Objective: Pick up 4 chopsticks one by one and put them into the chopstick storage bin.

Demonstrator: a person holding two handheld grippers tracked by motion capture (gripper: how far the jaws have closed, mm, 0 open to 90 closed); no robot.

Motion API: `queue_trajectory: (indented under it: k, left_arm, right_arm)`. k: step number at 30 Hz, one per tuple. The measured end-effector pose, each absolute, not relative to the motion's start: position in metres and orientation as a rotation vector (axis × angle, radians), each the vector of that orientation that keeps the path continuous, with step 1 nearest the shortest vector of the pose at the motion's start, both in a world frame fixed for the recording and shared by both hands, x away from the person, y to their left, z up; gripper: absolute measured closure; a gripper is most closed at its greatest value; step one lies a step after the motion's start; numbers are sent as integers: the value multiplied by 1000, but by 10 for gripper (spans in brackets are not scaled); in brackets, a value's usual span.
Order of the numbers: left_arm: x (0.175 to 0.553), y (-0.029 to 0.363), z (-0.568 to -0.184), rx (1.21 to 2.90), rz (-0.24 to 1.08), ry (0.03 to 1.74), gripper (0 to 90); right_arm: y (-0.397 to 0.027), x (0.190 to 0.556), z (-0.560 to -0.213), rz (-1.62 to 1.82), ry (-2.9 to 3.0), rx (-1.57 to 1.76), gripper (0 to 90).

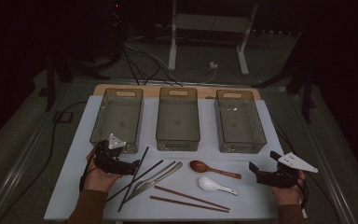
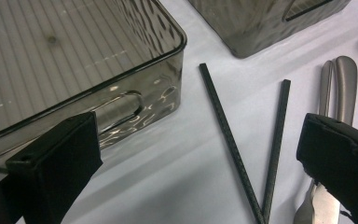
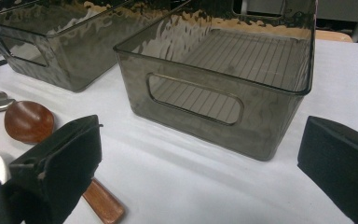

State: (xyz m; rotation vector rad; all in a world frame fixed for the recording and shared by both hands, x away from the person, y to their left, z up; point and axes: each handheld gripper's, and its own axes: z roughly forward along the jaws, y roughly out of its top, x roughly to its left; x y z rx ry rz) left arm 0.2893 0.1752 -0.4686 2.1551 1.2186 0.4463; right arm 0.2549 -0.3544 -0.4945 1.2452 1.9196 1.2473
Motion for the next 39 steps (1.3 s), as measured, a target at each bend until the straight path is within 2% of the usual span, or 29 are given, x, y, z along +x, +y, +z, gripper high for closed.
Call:
queue_trajectory:
  k: [7, 20, 25, 32, 33, 39]
  left_arm:
    - [294, 167, -476, 2196, 417, 1227, 18]
    - [299, 155, -490, 2283, 364, 1260, 91]
    - [299, 152, -495, 2301, 356, 1282, 165]
    - [297, 148, -501, 2344, 311, 1257, 404]
    - [297, 148, -502, 2352, 306, 1252, 404]
    - [296, 146, -503, 2376, 297, 1240, 577]
  right_arm:
    - [-355, 255, -495, 1247, 1920, 1248, 0]
    - [-357, 255, -495, 1248, 1912, 1252, 0]
    - [-357, 255, -495, 1246, 1911, 1252, 0]
    - [-357, 255, -495, 1246, 1911, 1250, 0]
    - [-357, 255, -495, 1246, 1911, 1250, 0]
    - [-358, 255, -495, 1245, 1907, 1254, 0]
